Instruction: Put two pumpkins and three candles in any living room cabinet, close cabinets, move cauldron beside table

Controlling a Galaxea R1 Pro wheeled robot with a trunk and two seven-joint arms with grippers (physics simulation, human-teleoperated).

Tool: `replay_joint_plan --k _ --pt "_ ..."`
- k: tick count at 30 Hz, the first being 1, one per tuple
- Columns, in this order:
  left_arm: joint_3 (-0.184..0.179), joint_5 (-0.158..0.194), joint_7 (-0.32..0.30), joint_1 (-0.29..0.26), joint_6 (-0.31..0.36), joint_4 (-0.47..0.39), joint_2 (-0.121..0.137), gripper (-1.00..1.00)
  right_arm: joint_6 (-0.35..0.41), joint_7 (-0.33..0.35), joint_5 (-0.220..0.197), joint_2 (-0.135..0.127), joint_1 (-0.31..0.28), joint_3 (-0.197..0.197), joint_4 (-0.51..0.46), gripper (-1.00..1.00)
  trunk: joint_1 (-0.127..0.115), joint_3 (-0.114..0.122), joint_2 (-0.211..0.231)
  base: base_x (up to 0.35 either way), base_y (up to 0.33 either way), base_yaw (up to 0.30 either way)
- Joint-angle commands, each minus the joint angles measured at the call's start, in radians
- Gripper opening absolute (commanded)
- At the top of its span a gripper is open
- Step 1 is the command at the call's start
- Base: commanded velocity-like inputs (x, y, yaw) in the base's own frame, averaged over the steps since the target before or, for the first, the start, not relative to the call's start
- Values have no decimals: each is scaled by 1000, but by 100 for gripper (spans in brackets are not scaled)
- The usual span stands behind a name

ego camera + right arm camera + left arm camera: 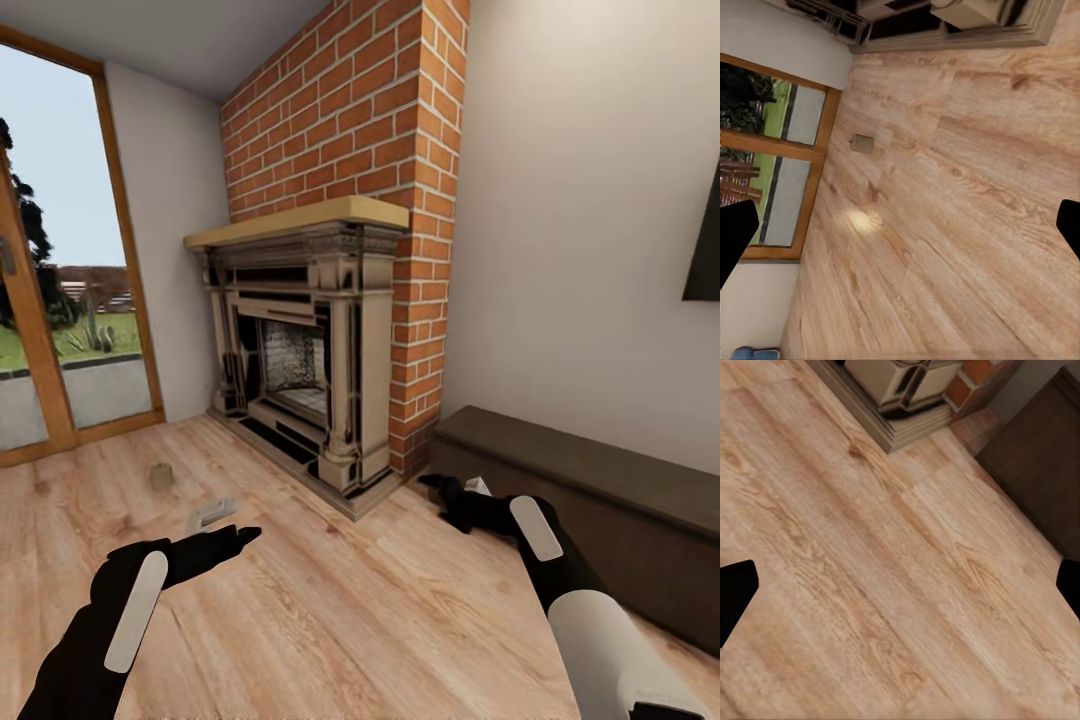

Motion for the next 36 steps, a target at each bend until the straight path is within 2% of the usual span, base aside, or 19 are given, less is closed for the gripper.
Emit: replay_joint_plan --k 1,13,19,21,25,36 --pt "1 1 -2 -1 4 0 0 100 5 2 -2 0 -1 -3 1 100 0 -3 -1 0 260 0" --pt "1 1 -2 -1 4 0 0 100 6 5 0 -4 -1 -6 4 100 0 -22 -1 7 278 0" --pt "1 2 -2 -1 4 0 0 100 6 10 -13 -4 -1 -12 3 100 0 -24 -1 256 128 -4" --pt "1 2 -2 -1 4 0 0 100 5 39 -14 -6 -1 -31 5 100 0 -26 -1 286 128 -65" --pt "1 2 -2 -1 4 0 0 100 5 92 -14 -27 -1 -55 14 100 0 -30 -1 221 143 -167" --pt "1 0 -2 -1 4 0 0 100 5 102 -16 -33 -1 -60 49 100 0 -42 -1 35 34 -222"
